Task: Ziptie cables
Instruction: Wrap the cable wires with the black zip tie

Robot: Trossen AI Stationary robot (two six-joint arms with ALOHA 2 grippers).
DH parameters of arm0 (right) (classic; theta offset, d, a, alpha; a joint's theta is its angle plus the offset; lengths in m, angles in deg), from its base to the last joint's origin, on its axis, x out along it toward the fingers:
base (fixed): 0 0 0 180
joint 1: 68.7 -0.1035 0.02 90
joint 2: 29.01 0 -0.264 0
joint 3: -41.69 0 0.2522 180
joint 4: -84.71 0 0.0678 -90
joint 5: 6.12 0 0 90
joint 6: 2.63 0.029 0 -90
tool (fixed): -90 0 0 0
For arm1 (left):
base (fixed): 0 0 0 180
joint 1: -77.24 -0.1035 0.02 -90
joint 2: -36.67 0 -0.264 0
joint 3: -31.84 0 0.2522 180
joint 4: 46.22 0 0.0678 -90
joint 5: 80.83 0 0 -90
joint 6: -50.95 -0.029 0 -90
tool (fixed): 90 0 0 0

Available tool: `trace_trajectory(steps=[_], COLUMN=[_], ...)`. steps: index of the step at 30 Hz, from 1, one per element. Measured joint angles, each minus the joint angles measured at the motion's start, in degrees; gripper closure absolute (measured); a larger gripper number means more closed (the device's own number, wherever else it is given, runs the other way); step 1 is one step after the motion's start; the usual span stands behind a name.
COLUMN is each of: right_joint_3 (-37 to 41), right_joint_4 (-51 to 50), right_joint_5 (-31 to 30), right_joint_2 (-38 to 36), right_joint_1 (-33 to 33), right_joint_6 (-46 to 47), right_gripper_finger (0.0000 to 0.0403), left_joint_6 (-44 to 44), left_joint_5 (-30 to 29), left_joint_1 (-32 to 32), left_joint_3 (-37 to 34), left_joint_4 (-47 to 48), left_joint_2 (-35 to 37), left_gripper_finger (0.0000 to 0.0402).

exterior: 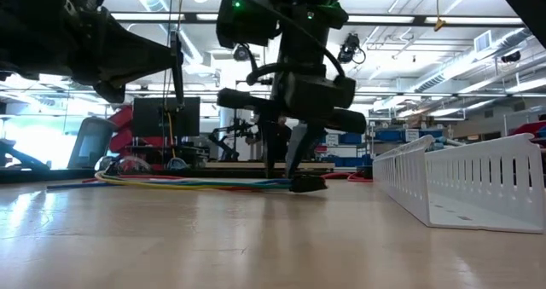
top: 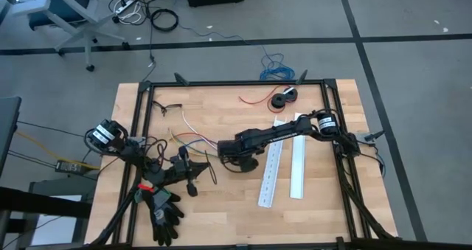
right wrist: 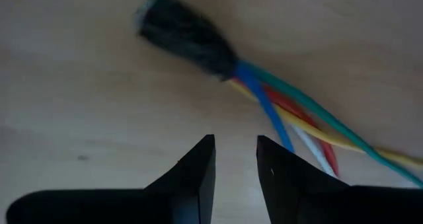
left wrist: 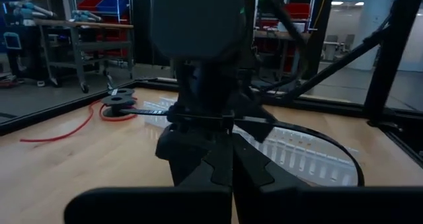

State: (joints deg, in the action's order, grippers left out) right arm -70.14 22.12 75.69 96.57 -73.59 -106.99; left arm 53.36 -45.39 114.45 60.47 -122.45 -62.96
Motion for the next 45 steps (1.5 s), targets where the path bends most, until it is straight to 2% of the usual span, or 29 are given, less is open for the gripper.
trace_trajectory(steps=[12, 18, 25, 29, 32, 36, 41, 45], right_joint_3=[0.0, 0.1, 7.5, 9.5, 9.6, 7.1, 3.8, 3.5], right_joint_4=[2.3, 1.6, 6.6, 9.4, 11.4, 9.5, 8.6, 9.5], right_joint_5=[0.4, 2.1, 2.8, 2.8, 5.7, 13.3, 25.3, 28.7], right_joint_2=[0.0, 0.0, -0.8, -0.9, -0.8, -0.3, 0.2, 0.3], right_joint_1=[-3.6, -4.0, -3.6, -3.6, -2.7, -0.5, 3.6, 5.6], right_joint_6=[-3.2, -7.3, -15.2, -14.5, -7.1, 10.2, 35.4, 57.2], right_gripper_finger=[0.0306, 0.0323, 0.0331, 0.0335, 0.0356, 0.0395, 0.0399, 0.0401], left_joint_6=[1.1, 1.8, 2.4, 0.8, 0.8, 0.8, 0.8, 0.7], left_joint_5=[-0.1, -0.1, -0.1, -0.1, -0.1, -0.1, -0.1, -0.1], left_joint_1=[0.0, 0.0, 0.0, 0.0, 0.0, 0.0, 0.0, 0.0], left_joint_3=[0.0, 0.0, 0.7, 1.3, 1.3, 1.3, 1.3, 1.3], left_joint_4=[0.0, 0.0, 0.0, 0.3, 0.3, 0.3, 0.3, 0.3], left_joint_2=[0.0, 0.0, 0.0, 0.0, 0.0, 0.0, 0.0, 0.0], left_gripper_finger=[0.0401, 0.0401, 0.0401, 0.0401, 0.0401, 0.0401, 0.0401, 0.0401])
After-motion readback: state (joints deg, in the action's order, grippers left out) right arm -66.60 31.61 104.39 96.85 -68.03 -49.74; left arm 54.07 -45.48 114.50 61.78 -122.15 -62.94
